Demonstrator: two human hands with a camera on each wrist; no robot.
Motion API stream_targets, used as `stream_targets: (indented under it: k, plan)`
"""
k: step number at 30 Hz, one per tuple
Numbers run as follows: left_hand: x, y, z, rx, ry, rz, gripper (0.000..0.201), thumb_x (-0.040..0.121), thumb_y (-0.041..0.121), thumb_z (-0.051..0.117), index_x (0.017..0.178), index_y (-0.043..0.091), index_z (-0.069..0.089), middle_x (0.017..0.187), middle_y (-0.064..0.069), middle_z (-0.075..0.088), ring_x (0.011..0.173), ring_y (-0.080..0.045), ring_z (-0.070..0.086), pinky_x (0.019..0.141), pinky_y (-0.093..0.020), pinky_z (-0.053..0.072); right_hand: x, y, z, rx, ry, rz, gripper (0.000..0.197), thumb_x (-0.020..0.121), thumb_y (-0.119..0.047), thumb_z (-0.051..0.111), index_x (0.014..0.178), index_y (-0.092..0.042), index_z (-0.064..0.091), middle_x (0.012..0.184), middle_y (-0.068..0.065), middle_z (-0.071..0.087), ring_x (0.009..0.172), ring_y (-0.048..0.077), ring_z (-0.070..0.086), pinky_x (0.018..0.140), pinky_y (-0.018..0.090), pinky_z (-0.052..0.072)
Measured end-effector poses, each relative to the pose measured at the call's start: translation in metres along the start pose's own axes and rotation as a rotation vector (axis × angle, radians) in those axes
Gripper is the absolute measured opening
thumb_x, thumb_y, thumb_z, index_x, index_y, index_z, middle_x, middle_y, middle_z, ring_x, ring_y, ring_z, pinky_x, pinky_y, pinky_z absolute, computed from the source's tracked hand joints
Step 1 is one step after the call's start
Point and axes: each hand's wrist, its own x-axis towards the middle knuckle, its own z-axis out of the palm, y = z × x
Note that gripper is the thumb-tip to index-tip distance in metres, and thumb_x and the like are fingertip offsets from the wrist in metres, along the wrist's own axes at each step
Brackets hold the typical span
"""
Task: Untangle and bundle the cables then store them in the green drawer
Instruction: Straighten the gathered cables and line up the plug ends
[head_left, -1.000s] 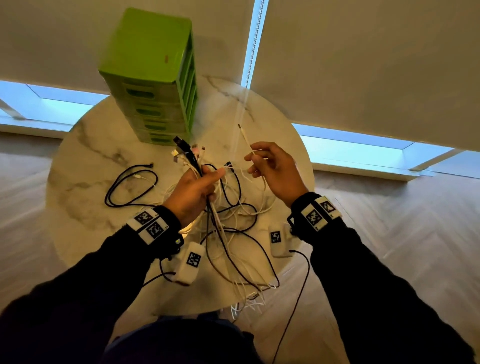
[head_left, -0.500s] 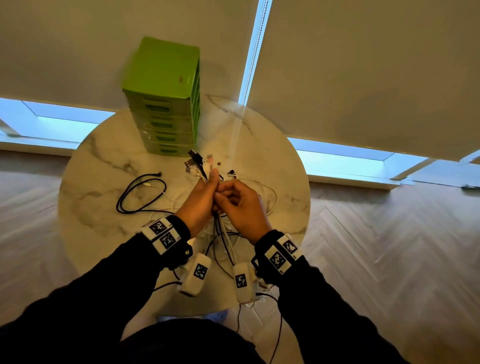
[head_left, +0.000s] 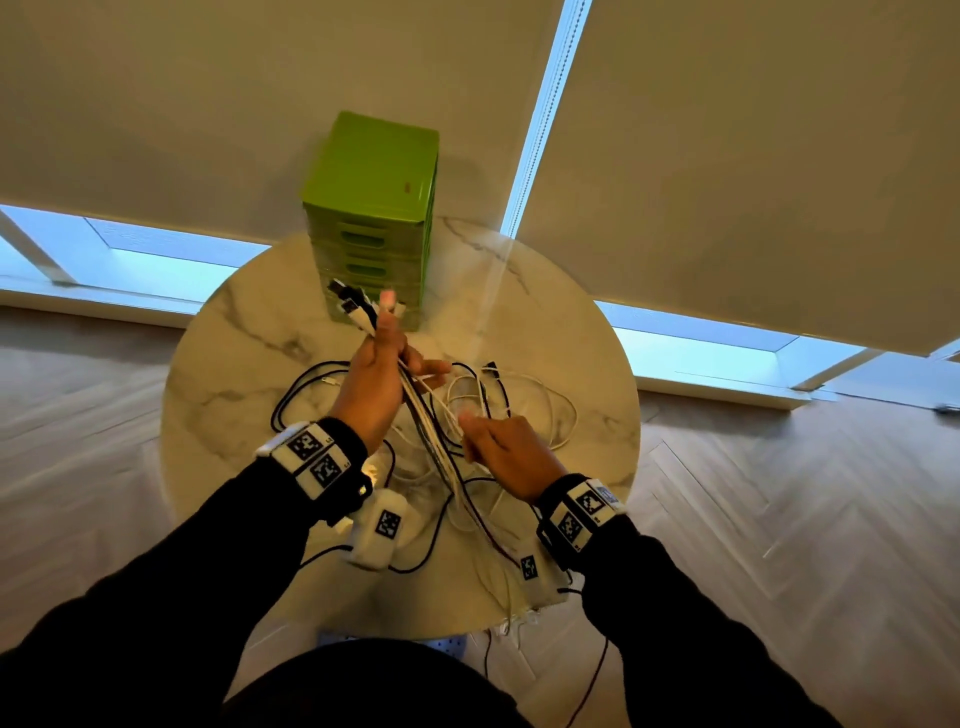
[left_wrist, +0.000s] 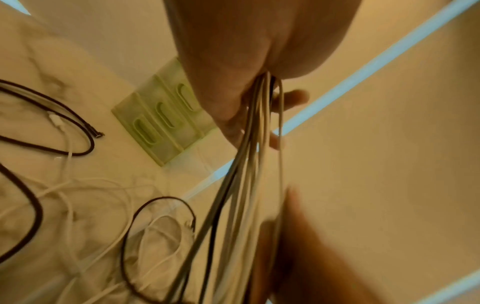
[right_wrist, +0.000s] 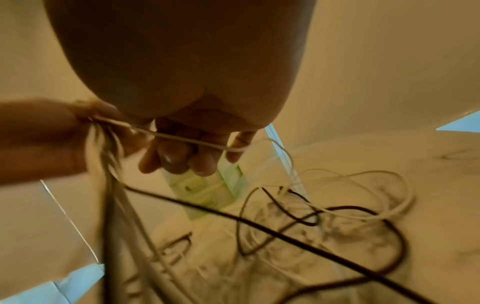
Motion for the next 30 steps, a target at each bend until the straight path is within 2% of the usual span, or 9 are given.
stream_targets:
  k: [2, 4, 7, 10, 12, 17, 23, 26, 30]
  plan:
    - [0.008, 0.017, -0.008, -0.114, 0.053, -0.01, 0.026, 0.106, 0.053, 0.031, 0.103, 0.058, 0.056, 0.064, 0.004, 0.031, 0.055, -0.015, 0.051, 0.058, -0.034, 0.056, -0.001, 0.02, 0.006, -0.081, -0.064, 0.012, 0.056, 0.107, -0.05, 0.033, 0.065, -0.021, 0.057, 0.057, -0.003, 0.055, 0.056, 0.012, 0.053, 0.071, 0.026, 0.042]
    - [0.017, 0.033, -0.021, -0.145, 0.108, -0.003, 0.032, 0.104, 0.058, 0.032, 0.092, 0.041, 0.056, 0.063, 0.004, 0.023, 0.05, -0.01, 0.028, 0.044, -0.024, 0.034, -0.001, 0.042, 0.009, -0.147, -0.109, 0.072, 0.053, 0.107, -0.047, 0.034, 0.062, -0.027, 0.055, 0.058, -0.004, 0.054, 0.057, 0.014, 0.053, 0.075, 0.032, 0.043]
    - [0.028, 0.046, -0.038, -0.128, 0.119, 0.055, 0.039, 0.106, 0.054, 0.031, 0.08, 0.026, 0.042, 0.061, 0.008, 0.026, 0.051, -0.008, 0.023, 0.046, -0.023, 0.025, 0.002, 0.053, 0.008, -0.163, -0.117, 0.16, 0.048, 0.105, -0.048, 0.037, 0.061, -0.034, 0.051, 0.059, -0.007, 0.049, 0.058, 0.011, 0.047, 0.072, 0.031, 0.039]
    - [0.024, 0.039, -0.041, -0.007, 0.051, 0.076, 0.024, 0.109, 0.044, 0.034, 0.097, 0.026, 0.046, 0.063, 0.01, 0.028, 0.052, -0.006, 0.025, 0.048, -0.023, 0.027, 0.022, 0.041, 0.002, -0.374, -0.045, 0.177, 0.045, 0.105, -0.052, 0.032, 0.073, -0.027, 0.052, 0.072, 0.005, 0.063, 0.073, 0.029, 0.059, 0.076, 0.038, 0.046]
    - [0.017, 0.023, -0.037, 0.078, 0.013, 0.012, 0.022, 0.109, 0.04, 0.036, 0.104, 0.02, 0.043, 0.063, 0.011, 0.029, 0.052, -0.006, 0.026, 0.05, -0.025, 0.026, 0.039, 0.018, -0.006, -0.375, 0.083, 0.197, 0.046, 0.105, -0.053, 0.029, 0.075, -0.022, 0.047, 0.074, 0.008, 0.058, 0.076, 0.034, 0.058, 0.074, 0.041, 0.043]
    - [-0.007, -0.005, -0.016, 0.098, -0.023, -0.139, 0.035, 0.109, 0.04, 0.035, 0.08, 0.021, 0.036, 0.061, 0.007, 0.025, 0.053, -0.01, 0.024, 0.055, -0.03, 0.022, 0.06, -0.05, 0.0, -0.148, 0.294, 0.105, 0.048, 0.106, -0.051, 0.032, 0.069, -0.023, 0.045, 0.073, 0.01, 0.06, 0.074, 0.036, 0.057, 0.064, 0.039, 0.041]
    - [-0.01, 0.007, -0.001, -0.052, 0.016, -0.244, 0.05, 0.108, 0.048, 0.03, 0.079, 0.021, 0.062, 0.061, 0.001, 0.06, 0.059, -0.012, 0.058, 0.06, -0.026, 0.048, 0.043, -0.081, 0.025, -0.119, 0.162, -0.08, 0.051, 0.106, -0.053, 0.021, 0.098, -0.022, 0.061, 0.083, -0.001, 0.07, 0.074, 0.02, 0.064, 0.069, 0.04, 0.052]
    - [-0.007, 0.006, -0.002, -0.104, 0.085, -0.213, 0.036, 0.107, 0.046, 0.037, 0.088, 0.023, 0.058, 0.067, 0.003, 0.049, 0.064, -0.011, 0.048, 0.07, -0.028, 0.044, 0.036, -0.073, 0.026, -0.114, 0.115, -0.161, 0.045, 0.107, -0.048, 0.024, 0.104, -0.02, 0.059, 0.085, 0.004, 0.069, 0.075, 0.024, 0.063, 0.069, 0.04, 0.049]
    - [0.0, -0.001, -0.003, -0.178, 0.187, -0.13, 0.034, 0.108, 0.044, 0.037, 0.085, 0.022, 0.05, 0.066, 0.005, 0.037, 0.06, -0.011, 0.035, 0.063, -0.027, 0.033, 0.029, -0.051, 0.024, -0.01, -0.032, -0.163, 0.04, 0.108, -0.049, 0.027, 0.077, -0.032, 0.046, 0.066, -0.009, 0.051, 0.061, 0.013, 0.049, 0.066, 0.039, 0.043]
